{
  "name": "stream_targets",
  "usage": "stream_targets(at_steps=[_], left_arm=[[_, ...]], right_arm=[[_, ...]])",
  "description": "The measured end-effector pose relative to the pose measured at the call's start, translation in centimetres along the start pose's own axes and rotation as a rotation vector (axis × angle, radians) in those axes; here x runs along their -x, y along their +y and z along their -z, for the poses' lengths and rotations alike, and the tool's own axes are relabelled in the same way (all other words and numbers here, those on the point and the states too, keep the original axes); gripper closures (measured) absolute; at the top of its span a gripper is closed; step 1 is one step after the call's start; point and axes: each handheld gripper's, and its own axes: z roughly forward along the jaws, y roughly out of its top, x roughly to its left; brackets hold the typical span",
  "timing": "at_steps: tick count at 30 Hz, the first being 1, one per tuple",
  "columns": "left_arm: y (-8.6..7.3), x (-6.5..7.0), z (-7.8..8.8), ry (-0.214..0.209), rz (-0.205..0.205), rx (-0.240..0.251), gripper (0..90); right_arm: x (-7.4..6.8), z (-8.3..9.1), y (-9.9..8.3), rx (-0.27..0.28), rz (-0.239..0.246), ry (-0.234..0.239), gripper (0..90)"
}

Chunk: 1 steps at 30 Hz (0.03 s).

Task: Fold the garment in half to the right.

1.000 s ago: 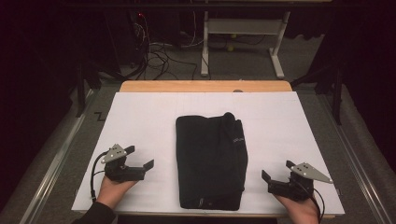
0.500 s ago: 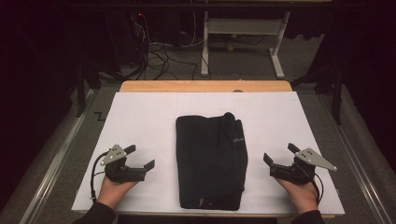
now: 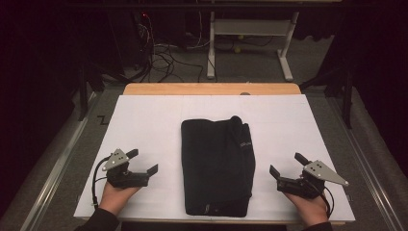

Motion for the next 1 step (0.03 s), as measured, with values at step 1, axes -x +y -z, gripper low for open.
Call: stream_targets(at_steps=[1], left_arm=[[0.01, -0.06, 0.07, -0.001, 0.002, 0.000, 0.0]], right_arm=[[-0.02, 0.08, 0.03, 0.003, -0.002, -0.001, 0.0]])
